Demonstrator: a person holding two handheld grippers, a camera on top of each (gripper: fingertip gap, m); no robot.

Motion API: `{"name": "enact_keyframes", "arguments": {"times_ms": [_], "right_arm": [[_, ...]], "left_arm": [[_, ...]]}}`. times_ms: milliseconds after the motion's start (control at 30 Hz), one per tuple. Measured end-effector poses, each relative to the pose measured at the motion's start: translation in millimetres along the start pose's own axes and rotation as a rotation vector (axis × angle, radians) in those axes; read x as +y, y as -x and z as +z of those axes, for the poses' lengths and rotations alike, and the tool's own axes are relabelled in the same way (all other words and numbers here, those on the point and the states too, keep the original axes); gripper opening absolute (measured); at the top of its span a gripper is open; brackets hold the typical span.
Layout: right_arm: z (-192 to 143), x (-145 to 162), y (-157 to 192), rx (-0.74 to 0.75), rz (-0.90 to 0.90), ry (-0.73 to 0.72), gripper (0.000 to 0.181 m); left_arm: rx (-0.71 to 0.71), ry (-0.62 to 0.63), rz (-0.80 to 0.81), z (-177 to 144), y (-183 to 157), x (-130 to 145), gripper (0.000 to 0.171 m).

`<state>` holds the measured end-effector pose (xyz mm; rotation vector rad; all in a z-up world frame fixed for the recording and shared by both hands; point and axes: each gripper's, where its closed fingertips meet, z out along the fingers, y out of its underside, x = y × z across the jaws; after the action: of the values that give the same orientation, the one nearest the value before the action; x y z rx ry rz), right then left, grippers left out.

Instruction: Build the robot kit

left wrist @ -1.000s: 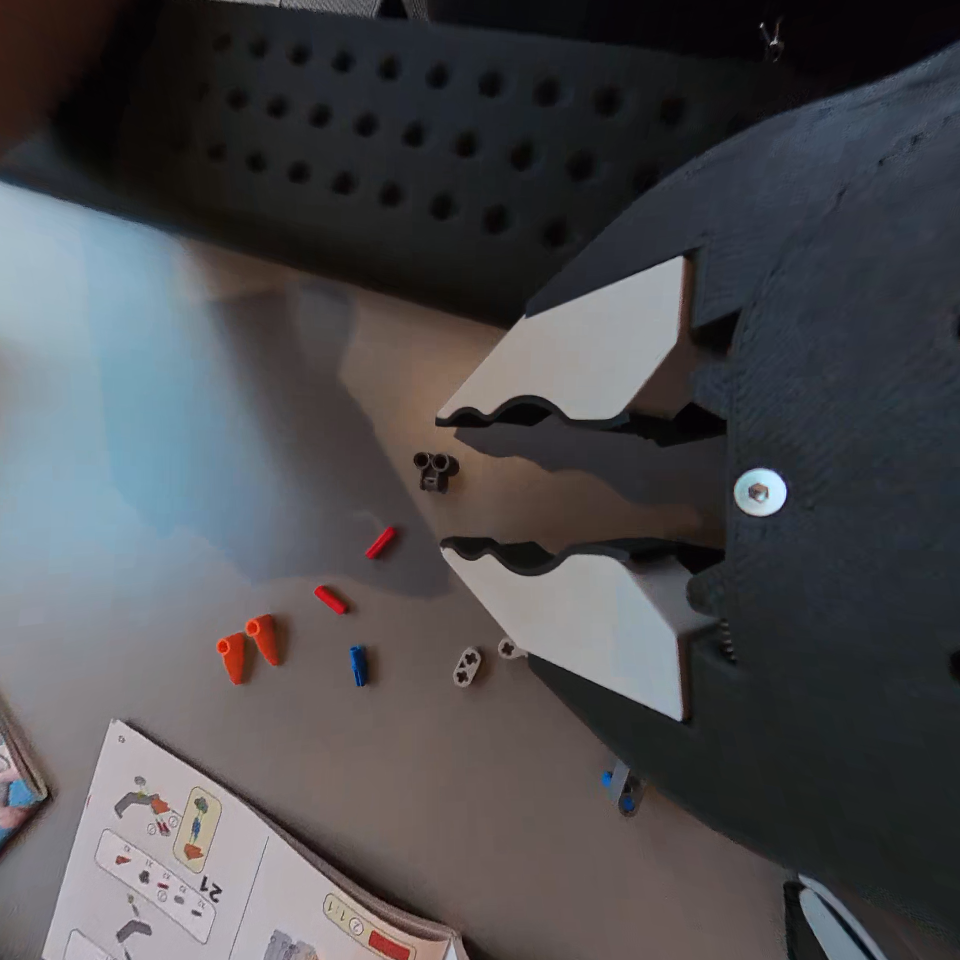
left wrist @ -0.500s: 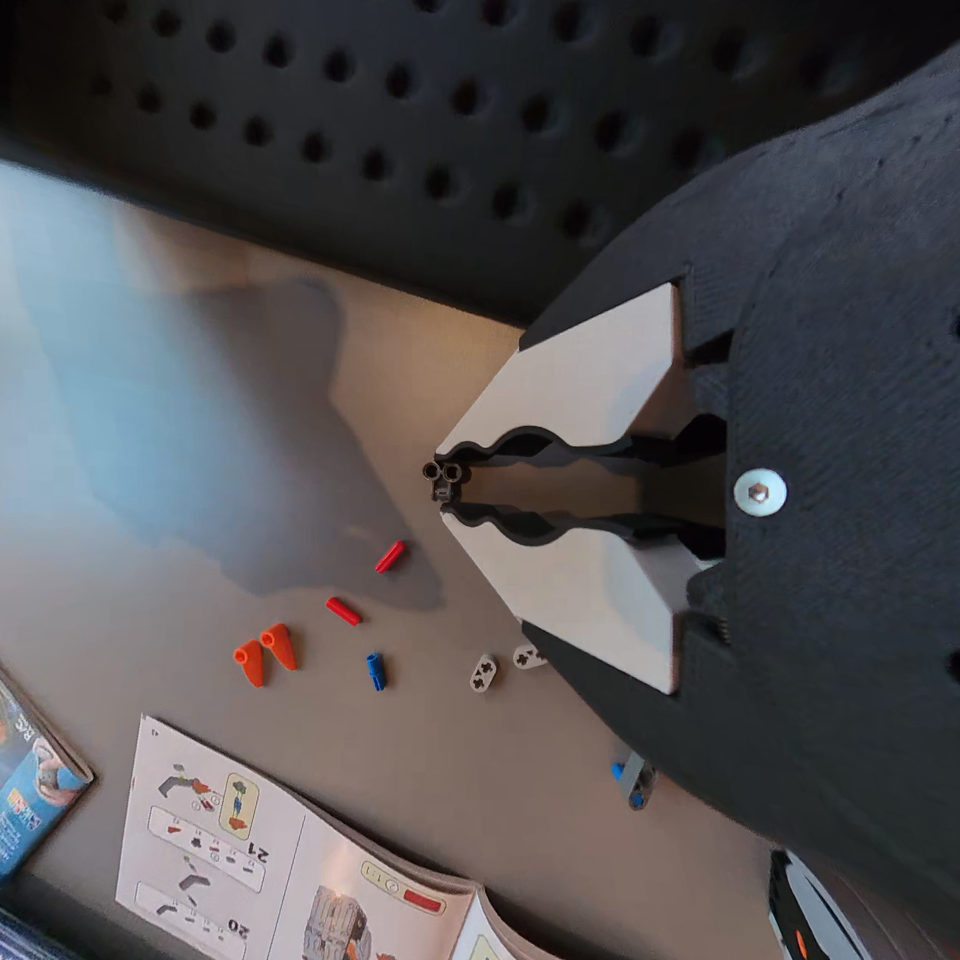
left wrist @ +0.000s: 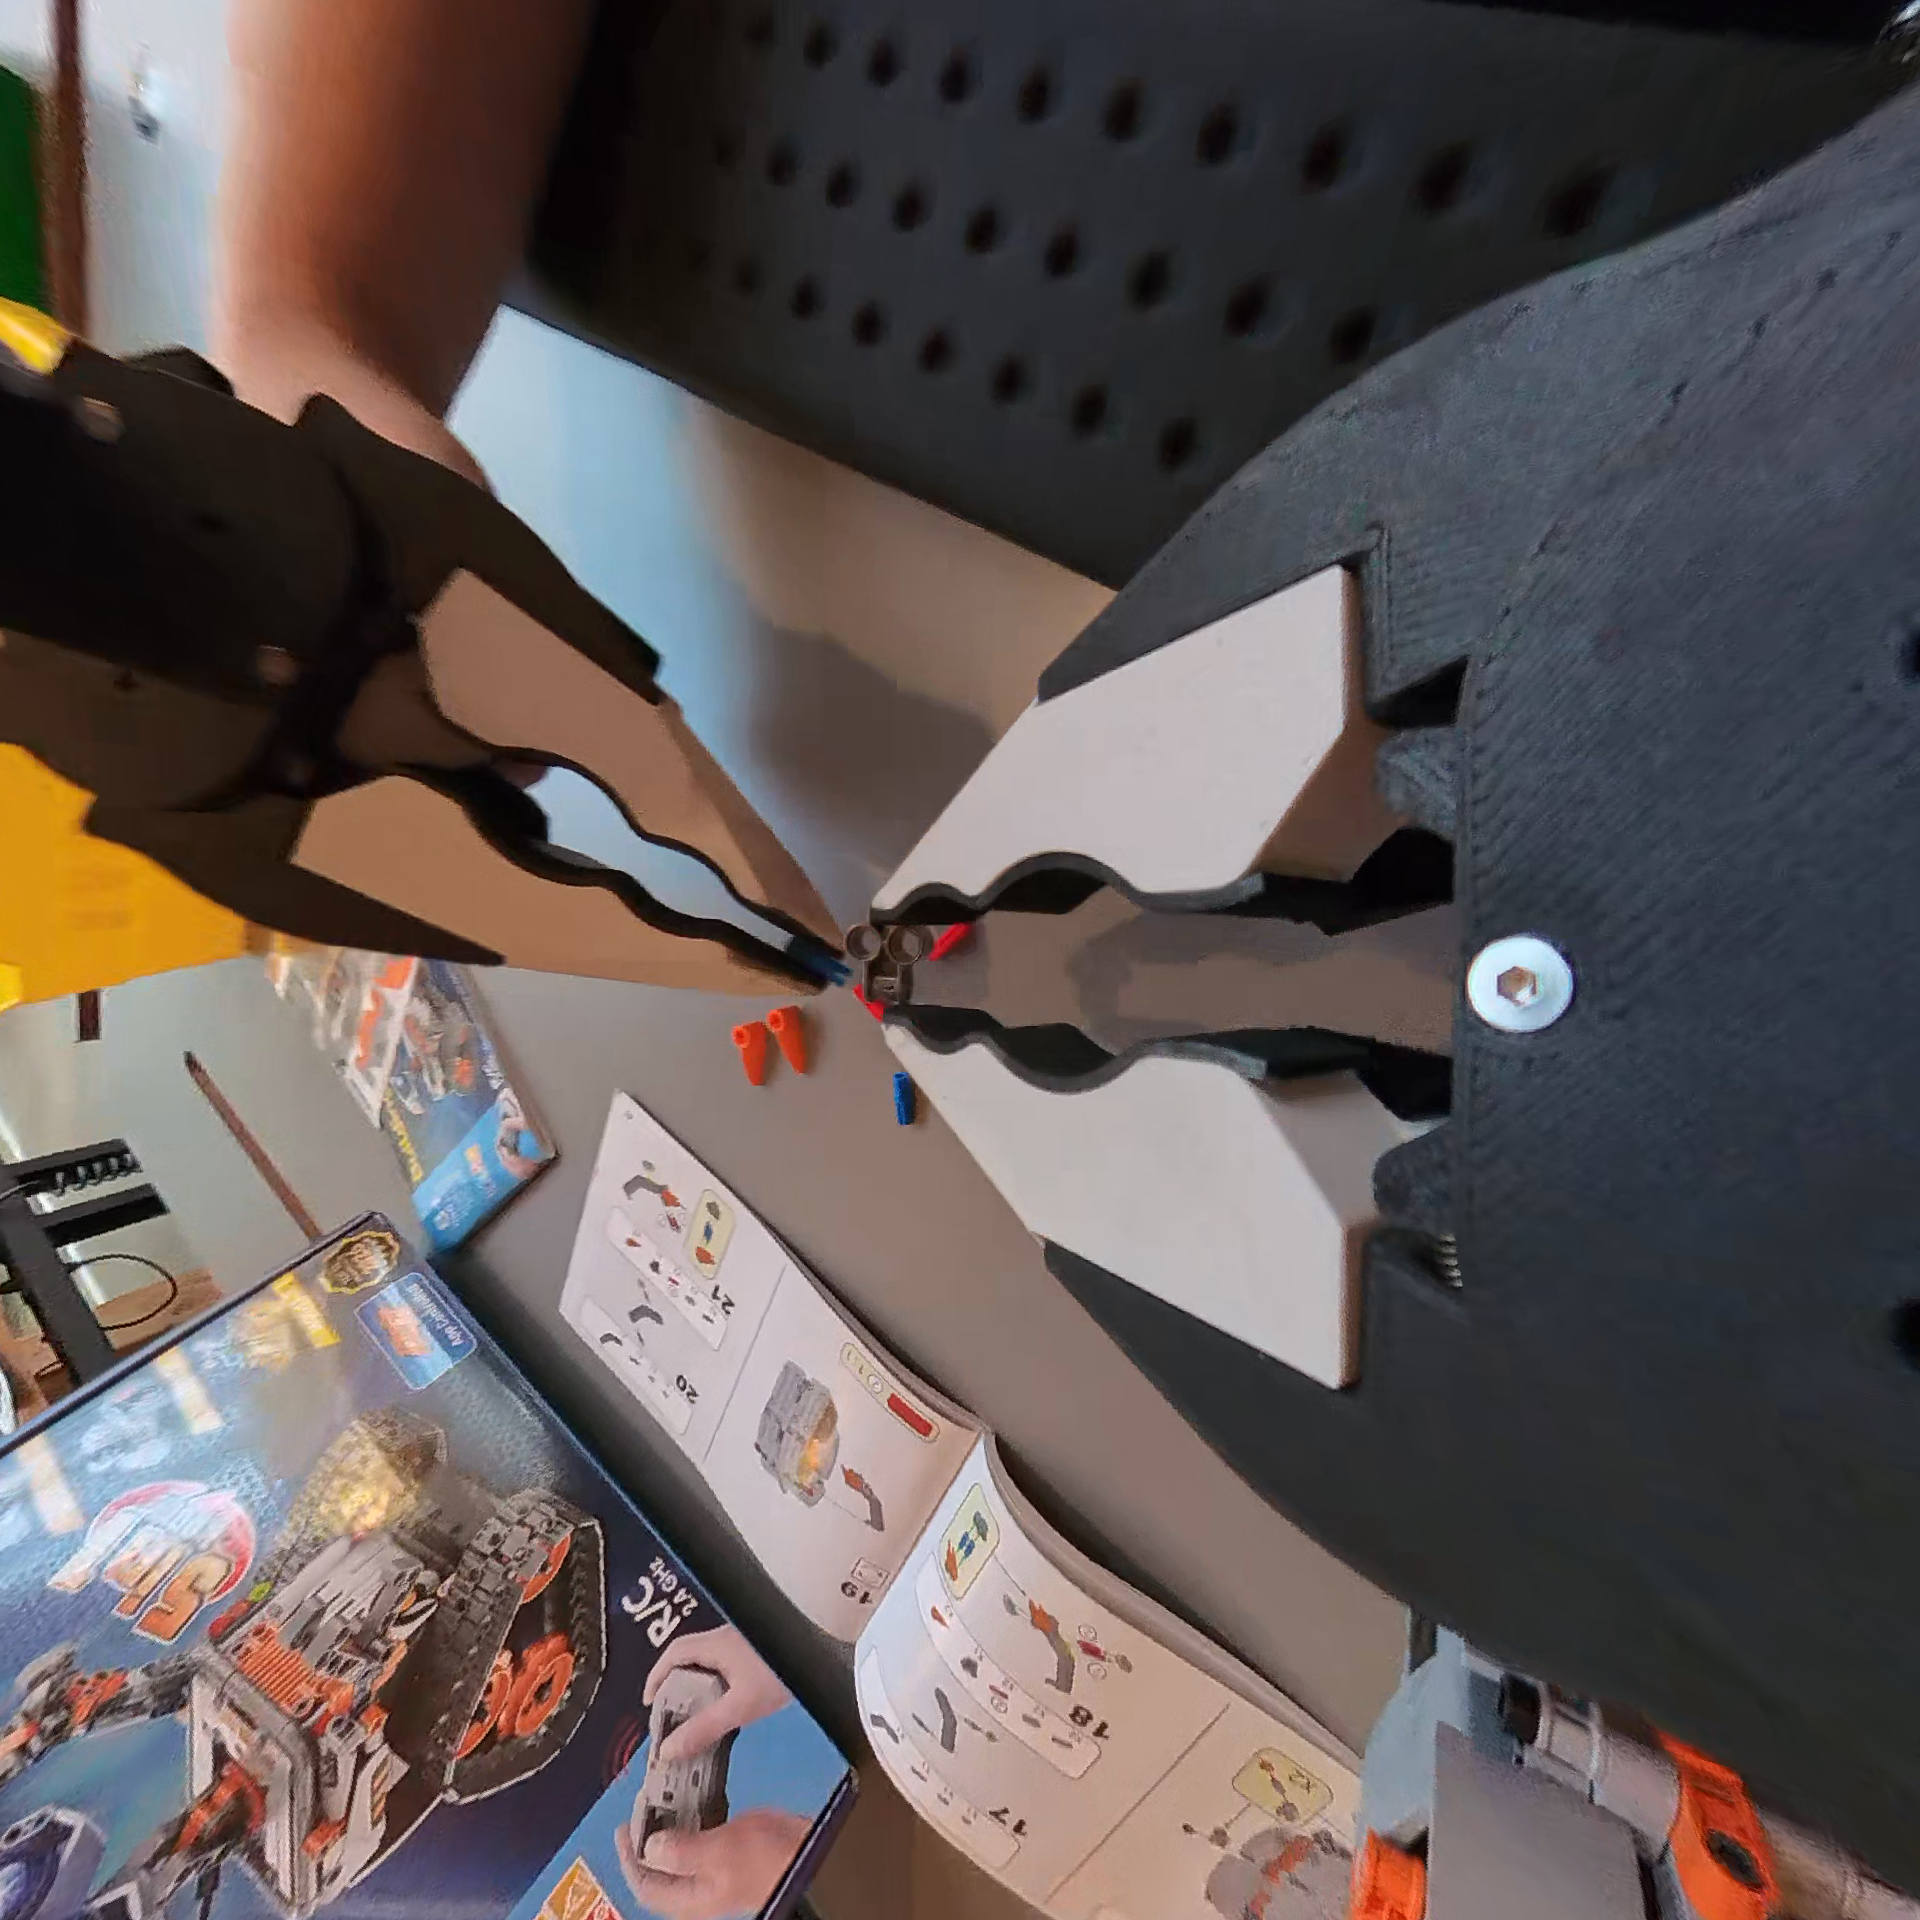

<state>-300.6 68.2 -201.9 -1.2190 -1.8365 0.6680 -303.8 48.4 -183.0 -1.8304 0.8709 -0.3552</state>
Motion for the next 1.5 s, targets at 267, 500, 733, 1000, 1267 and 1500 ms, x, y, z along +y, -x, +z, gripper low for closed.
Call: {"name": "enact_keyframes", "arguments": {"times_ms": [267,500,733,1000,1267,1500], "right_arm": [[10,-30,-3,-0.049,0.241,-0.198,0.005],[3,-43,-24,0.013,0.4,-0.326,0.005],[-10,-51,-35,0.062,0.442,-0.406,0.005],[-9,-49,-39,0.093,0.449,-0.394,0.005],[-11,-51,-37,0.086,0.43,-0.405,0.004],[-17,-60,-31,0.041,0.407,-0.455,0.005]], "left_arm": [[0.084,-0.076,-0.044,-19,-5,-56,0.013],[0.119,-0.006,-0.029,-17,-11,-72,0.014],[0.107,0.088,0.055,-12,-7,-73,0.014],[0.137,0.105,0.038,8,-15,-83,0.014],[0.171,0.146,-0.022,21,-19,-83,0.025],[0.273,0.1,-0.045,-1,-16,-90,0.036]]}}
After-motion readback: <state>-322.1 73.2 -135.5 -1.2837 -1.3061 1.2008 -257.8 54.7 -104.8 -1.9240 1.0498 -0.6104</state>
